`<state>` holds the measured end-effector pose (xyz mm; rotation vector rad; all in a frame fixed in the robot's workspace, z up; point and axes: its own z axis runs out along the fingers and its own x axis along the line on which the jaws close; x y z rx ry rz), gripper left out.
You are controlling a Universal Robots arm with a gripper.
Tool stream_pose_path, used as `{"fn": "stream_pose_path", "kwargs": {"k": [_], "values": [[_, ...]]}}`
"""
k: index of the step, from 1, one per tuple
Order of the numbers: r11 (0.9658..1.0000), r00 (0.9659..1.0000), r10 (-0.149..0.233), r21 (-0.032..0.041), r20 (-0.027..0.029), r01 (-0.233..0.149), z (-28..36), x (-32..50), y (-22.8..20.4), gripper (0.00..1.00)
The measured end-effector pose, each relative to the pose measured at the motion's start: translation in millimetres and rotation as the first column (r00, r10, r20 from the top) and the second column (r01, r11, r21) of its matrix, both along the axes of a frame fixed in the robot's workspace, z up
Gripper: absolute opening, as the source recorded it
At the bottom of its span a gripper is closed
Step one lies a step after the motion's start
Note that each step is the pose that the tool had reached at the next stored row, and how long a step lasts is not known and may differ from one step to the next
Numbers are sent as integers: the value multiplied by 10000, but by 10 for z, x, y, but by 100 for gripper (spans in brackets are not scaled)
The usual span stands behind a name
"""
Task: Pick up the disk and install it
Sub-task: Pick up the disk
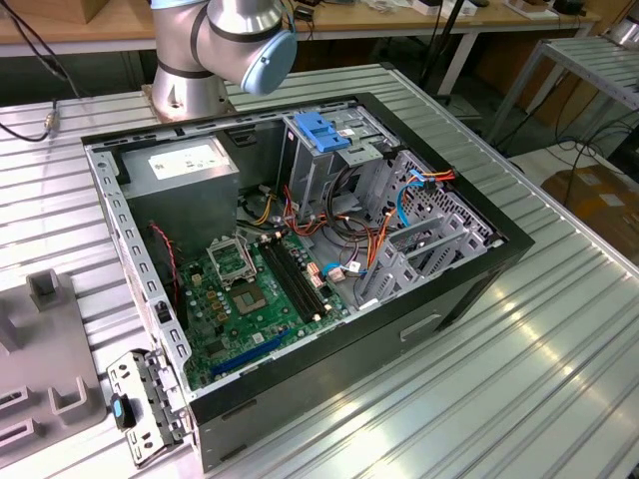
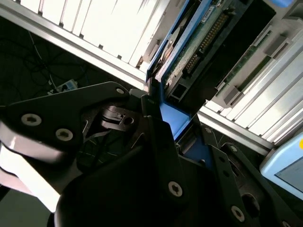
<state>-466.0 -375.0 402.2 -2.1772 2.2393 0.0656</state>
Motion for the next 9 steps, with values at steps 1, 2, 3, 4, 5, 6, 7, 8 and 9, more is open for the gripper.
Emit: {"fn": "stream_pose_path", "kwargs": {"k": [1,2,3,4,5,6,7,8,9], "values": [[10000,10000,0,2,0,0,6,0,0,37],[10000,10000,0,3,1,0,11,0,0,37],[10000,10000,0,6,2,0,14,0,0,37],[10000,10000,0,6,1,0,16,0,0,37],[10000,10000,0,7,2,0,16,0,0,37],[10000,10000,0,7,1,0,17,0,0,37],[10000,10000,0,6,0,0,18,0,0,37],[10000,10000,0,6,0,0,18,0,0,37],[10000,10000,0,7,1,0,18,0,0,37]]}}
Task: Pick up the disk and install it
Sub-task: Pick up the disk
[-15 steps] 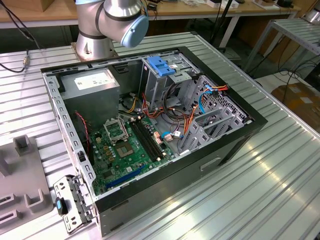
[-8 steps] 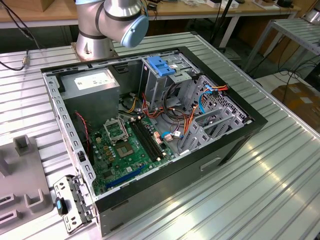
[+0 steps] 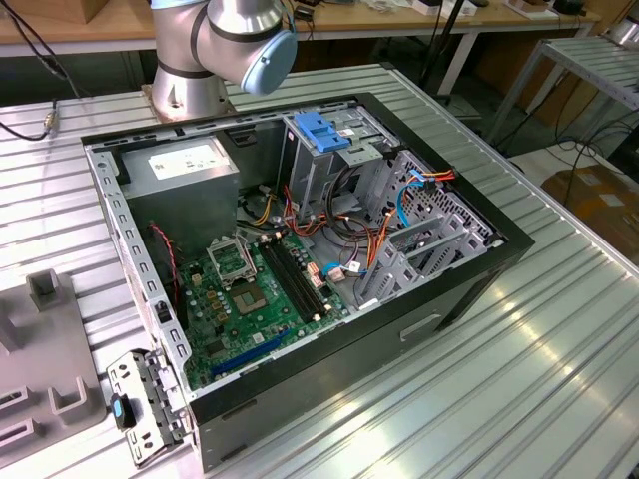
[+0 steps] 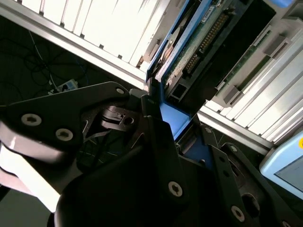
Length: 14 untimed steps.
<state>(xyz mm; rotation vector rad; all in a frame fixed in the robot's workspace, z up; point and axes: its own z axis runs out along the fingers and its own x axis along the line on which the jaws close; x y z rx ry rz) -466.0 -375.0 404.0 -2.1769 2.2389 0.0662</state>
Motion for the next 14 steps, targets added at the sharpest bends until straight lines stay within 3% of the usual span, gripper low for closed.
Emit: {"fn": "stream_pose_path", "kwargs": {"k": [8,14], "values": [[10000,10000,0,-2,-2,0,6,0,0,37],[10000,10000,0,-1,-2,0,103,0,0,37]]}}
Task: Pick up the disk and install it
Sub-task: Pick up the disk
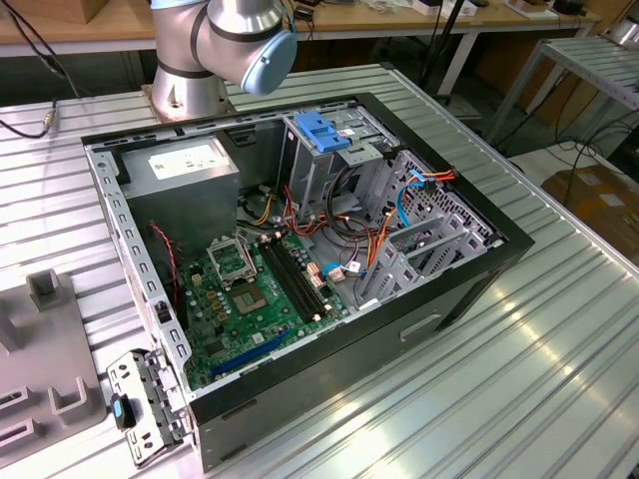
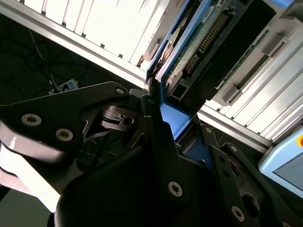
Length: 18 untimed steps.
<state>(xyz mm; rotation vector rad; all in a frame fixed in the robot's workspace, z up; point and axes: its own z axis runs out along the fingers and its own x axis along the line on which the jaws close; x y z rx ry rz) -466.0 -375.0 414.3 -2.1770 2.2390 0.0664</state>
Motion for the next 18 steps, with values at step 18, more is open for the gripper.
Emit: {"fn": "stream_pose_path", "kwargs": {"k": [18], "values": [[10000,10000,0,1,1,0,606,0,0,37]]}}
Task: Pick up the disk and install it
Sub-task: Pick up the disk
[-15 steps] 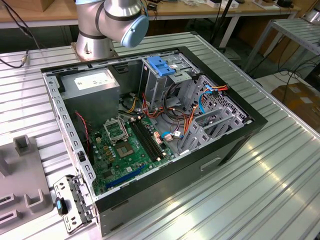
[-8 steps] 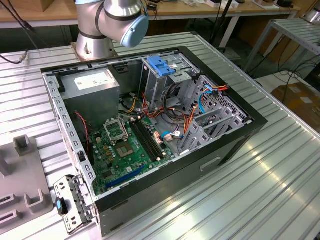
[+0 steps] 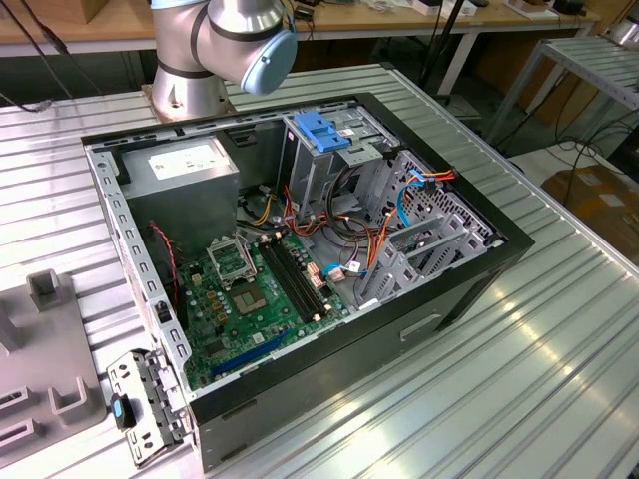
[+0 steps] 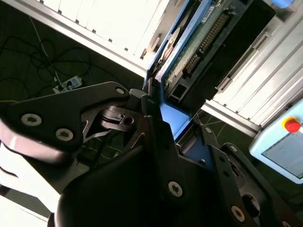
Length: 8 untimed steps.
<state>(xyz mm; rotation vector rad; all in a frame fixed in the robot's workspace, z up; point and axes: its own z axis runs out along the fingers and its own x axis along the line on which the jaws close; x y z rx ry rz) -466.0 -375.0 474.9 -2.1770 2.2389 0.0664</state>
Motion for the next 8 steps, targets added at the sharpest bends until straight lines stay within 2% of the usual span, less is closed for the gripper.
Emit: {"fn": "stream_pose_path", "kwargs": {"k": [8], "values": [[10000,10000,-1,-1,-2,1,137,0,0,37]]}}
